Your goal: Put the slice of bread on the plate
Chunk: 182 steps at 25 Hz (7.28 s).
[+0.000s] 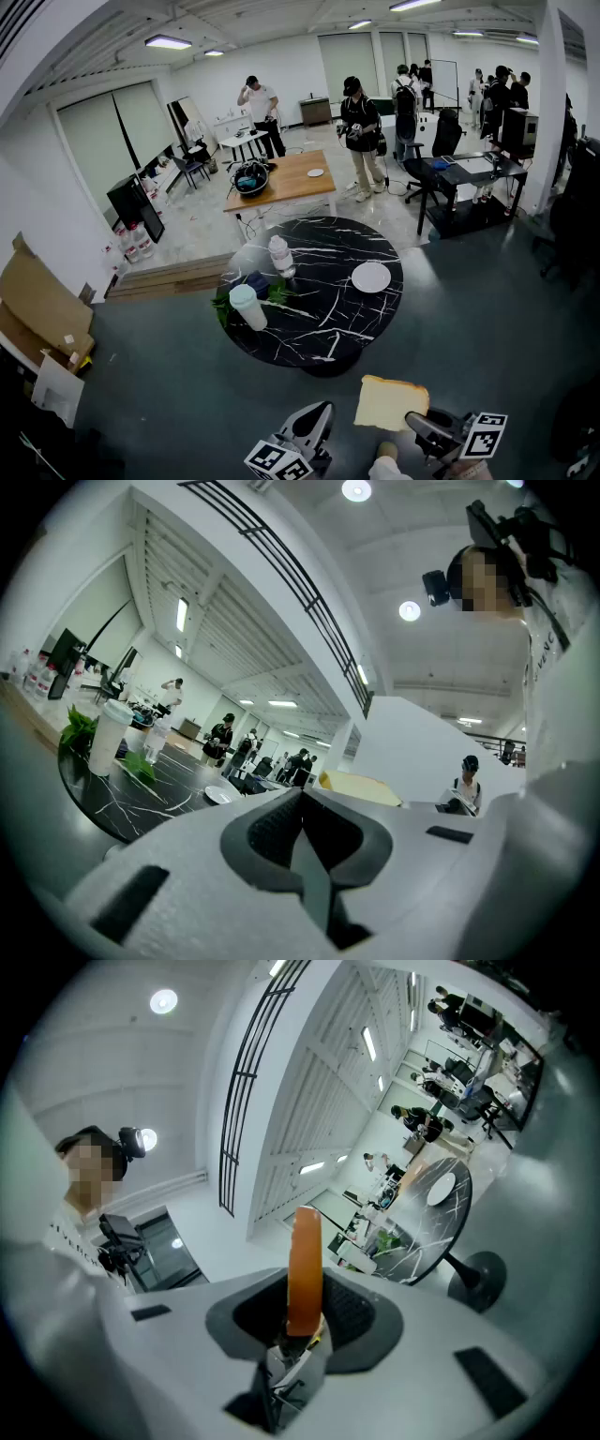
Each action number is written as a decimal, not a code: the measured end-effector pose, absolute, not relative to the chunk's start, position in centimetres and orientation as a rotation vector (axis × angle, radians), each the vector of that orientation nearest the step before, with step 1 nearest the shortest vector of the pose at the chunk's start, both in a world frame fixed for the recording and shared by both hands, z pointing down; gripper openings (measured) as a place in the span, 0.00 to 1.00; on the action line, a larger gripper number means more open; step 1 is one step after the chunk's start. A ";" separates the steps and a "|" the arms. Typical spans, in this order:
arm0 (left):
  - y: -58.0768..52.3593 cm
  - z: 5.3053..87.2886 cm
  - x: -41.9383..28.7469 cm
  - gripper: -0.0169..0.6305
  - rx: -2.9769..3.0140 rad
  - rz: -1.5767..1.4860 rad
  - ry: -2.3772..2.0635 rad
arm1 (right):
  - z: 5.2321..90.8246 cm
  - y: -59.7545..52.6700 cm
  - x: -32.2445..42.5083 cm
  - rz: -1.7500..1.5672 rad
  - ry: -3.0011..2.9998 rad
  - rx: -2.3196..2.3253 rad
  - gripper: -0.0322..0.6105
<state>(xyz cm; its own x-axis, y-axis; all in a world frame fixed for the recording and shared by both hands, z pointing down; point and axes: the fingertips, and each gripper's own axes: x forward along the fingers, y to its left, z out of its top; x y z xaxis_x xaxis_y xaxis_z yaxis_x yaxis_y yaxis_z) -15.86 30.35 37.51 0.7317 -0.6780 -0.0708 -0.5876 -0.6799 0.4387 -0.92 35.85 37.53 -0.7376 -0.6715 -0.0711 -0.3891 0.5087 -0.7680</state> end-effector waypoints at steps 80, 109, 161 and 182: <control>-8.4 44.2 -2.8 0.04 2.492 -0.207 -0.888 | 44.6 -3.9 9.9 -1.297 2.347 -0.996 0.19; -14.9 51.6 -3.0 0.04 2.300 -0.263 -1.073 | 55.0 -16.4 9.5 -1.527 2.319 -0.978 0.19; -15.1 54.6 -3.4 0.04 2.261 -0.370 -1.133 | 58.6 -19.5 9.1 -1.208 2.721 -1.507 0.29; -14.7 54.3 -3.0 0.04 2.277 -0.368 -1.098 | 59.1 -19.0 12.1 -1.000 2.739 -1.813 0.42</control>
<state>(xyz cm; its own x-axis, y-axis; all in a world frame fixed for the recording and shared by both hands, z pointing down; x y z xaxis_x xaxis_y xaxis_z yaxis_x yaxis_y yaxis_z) -3.02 -14.72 54.31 0.6232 -0.7821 0.0030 -0.6225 -0.4937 0.6073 12.14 -19.02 59.10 -0.4121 -0.7408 0.5304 -0.9083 0.2884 -0.3029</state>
